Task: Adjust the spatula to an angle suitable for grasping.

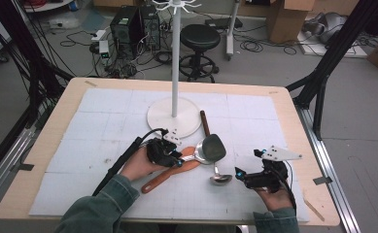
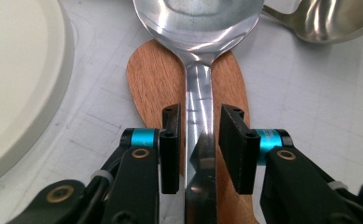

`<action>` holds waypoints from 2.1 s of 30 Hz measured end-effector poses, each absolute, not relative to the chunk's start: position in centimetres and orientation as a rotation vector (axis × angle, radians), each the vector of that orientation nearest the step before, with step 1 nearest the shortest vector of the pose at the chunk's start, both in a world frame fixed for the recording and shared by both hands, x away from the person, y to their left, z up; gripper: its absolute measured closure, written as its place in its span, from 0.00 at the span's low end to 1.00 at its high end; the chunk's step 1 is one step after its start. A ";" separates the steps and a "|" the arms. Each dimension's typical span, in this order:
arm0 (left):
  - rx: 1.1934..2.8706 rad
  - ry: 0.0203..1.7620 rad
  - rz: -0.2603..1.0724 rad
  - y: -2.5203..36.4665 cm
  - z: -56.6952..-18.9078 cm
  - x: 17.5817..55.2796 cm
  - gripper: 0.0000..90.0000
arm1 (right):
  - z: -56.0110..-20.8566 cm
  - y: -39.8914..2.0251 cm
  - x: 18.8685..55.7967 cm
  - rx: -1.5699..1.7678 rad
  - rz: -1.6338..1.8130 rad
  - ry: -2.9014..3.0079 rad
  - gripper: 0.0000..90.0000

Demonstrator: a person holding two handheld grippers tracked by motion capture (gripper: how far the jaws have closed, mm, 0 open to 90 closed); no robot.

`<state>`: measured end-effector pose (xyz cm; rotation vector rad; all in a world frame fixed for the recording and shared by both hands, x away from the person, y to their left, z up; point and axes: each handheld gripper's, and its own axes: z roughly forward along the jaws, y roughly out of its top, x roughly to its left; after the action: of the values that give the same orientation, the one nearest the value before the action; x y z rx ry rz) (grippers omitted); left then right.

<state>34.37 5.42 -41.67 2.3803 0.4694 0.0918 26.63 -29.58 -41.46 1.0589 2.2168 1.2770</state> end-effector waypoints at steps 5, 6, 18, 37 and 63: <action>2.363 0.475 0.094 6.1 -41.3 34.2 0.72 | -41.4 -29.6 26.6 1.060 1.279 2.214 0.00; 2.360 0.473 0.095 6.2 -41.2 34.2 0.72 | -41.4 -29.6 26.6 1.061 1.279 2.214 0.01; 2.309 0.496 0.099 9.3 -40.9 33.2 0.66 | -41.4 -29.5 26.6 1.061 1.274 2.217 0.01; 2.282 0.503 0.128 12.7 -40.6 31.5 0.61 | -41.5 -29.5 26.6 1.062 1.276 2.216 0.01; 2.245 0.554 0.159 16.9 -41.9 29.6 0.55 | -41.5 -29.4 26.6 1.060 1.272 2.218 0.01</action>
<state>29.65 16.93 -41.86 2.2450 0.5541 0.1590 26.63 -29.37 -41.48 1.0603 2.2176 1.2724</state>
